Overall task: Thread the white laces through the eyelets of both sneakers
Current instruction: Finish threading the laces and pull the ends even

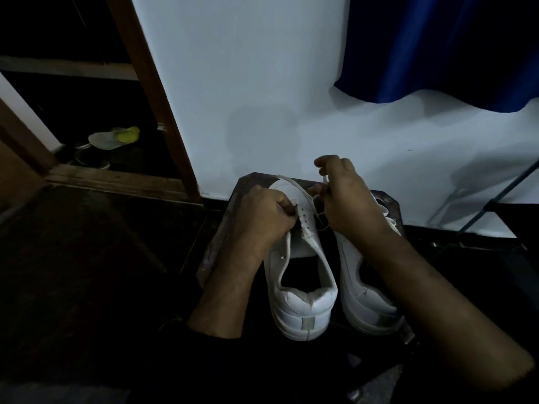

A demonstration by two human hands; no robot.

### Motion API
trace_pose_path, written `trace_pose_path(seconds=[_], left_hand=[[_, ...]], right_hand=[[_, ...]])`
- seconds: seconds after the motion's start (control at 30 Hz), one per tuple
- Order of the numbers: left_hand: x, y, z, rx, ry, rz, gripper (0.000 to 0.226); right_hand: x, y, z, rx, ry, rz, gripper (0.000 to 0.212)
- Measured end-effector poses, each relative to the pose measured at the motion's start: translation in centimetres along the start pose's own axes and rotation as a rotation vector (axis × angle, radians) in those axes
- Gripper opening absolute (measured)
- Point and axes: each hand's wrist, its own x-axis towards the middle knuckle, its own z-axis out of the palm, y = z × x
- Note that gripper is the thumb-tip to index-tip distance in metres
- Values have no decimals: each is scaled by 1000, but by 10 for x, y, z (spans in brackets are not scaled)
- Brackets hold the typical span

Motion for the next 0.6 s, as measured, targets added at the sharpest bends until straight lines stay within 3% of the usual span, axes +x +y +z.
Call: trace_pose_path(seconds=[0.1, 0.2, 0.33, 0.47, 0.6], left_hand=[[1, -5, 1, -180, 0, -47, 17], [1, -7, 1, -339, -41, -20, 12], [2, -6, 1, -347, -45, -6, 17], [-1, 0, -2, -340, -131, 62, 41], [1, 4, 5, -400, -162, 60, 22]], right_hand=[[2, 1, -2, -45, 15, 24, 40], [-3, -1, -6, 60, 0, 40, 39], [-5, -5, -9, 263, -53, 2, 33], [-7, -8, -13, 471, -131, 17, 27], [-8, -11, -16, 549, -207, 78, 28]])
